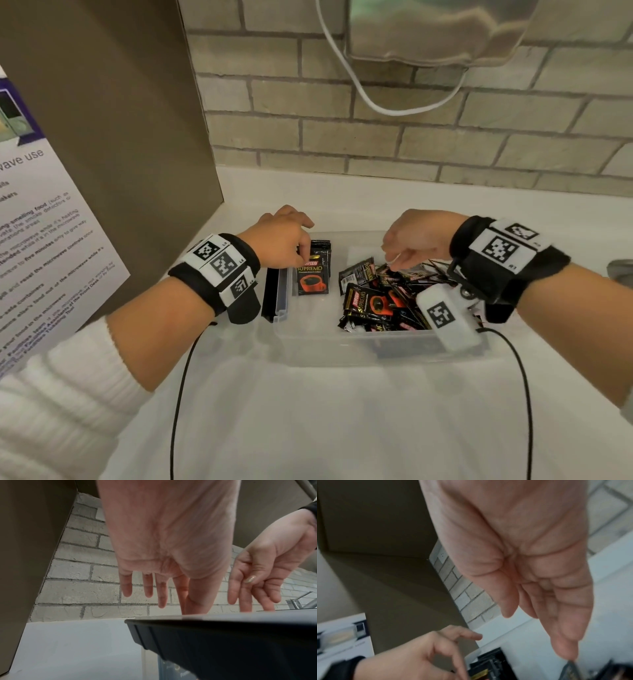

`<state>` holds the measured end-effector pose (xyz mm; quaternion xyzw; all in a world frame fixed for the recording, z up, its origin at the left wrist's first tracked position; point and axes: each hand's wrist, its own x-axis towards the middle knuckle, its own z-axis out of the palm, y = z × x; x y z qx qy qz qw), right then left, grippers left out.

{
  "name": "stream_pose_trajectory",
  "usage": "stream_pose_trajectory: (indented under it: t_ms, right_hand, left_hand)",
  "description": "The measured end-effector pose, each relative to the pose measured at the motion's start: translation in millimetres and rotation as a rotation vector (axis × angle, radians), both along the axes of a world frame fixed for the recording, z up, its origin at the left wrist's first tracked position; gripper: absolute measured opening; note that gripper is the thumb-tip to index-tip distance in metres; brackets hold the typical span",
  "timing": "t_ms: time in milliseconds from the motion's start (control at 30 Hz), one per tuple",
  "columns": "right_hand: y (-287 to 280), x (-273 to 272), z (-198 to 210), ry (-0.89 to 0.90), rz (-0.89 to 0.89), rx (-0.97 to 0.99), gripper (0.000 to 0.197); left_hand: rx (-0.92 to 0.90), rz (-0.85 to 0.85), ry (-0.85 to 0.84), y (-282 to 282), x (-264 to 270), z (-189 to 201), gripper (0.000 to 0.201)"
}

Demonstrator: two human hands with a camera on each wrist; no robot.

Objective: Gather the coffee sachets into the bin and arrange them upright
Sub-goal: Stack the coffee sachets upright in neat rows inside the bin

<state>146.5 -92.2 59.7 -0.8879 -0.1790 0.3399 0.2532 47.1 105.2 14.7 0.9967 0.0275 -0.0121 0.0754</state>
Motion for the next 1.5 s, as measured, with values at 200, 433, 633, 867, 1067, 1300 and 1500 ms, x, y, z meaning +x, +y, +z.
stream_pose_trajectory:
  t_ms: [200,433,633,867,1067,1300,1500]
  right_hand:
    - [-16.5,3.4,-6.1,-0.386,0.306,-0.478,0.053]
    - [-15.3,9.8,-20.8,-0.353,0.451,-0.740,0.091]
    - [-13.9,15.9,-24.8,-0.403,0.489,-0.751,0.022]
    - [-22.5,15.7,-16.6,-0.587,0.499,-0.700,0.024]
    - [-32.7,26.0,-4.5,-0.747,0.369,-0.466,0.022]
    - [-47.2,25.2,23.6,-0.813,0.329,-0.044,0.026]
    - [-39.1,6.0,31.5,-0.717,0.349,0.231,0.021]
  left_hand:
    - [-0.030,-0.010,-0.037,-7.1,2.0,5.3,0.004]
    - [-0.230,-0.052,-0.169,-27.4,-3.1,22.9,0.005]
    - [-0.579,-0.031,-0.166,-47.2,-10.7,36.8,0.001]
    - [-0.805,0.052,-0.166,-67.4,-6.2,33.6,0.008]
    - [-0.867,0.093,-0.177,-69.8,3.6,30.3,0.009]
    - [-0.920,0.100,-0.205,-72.2,15.5,33.3,0.051]
    - [-0.904,-0.006,-0.030,-88.7,21.9,41.0,0.051]
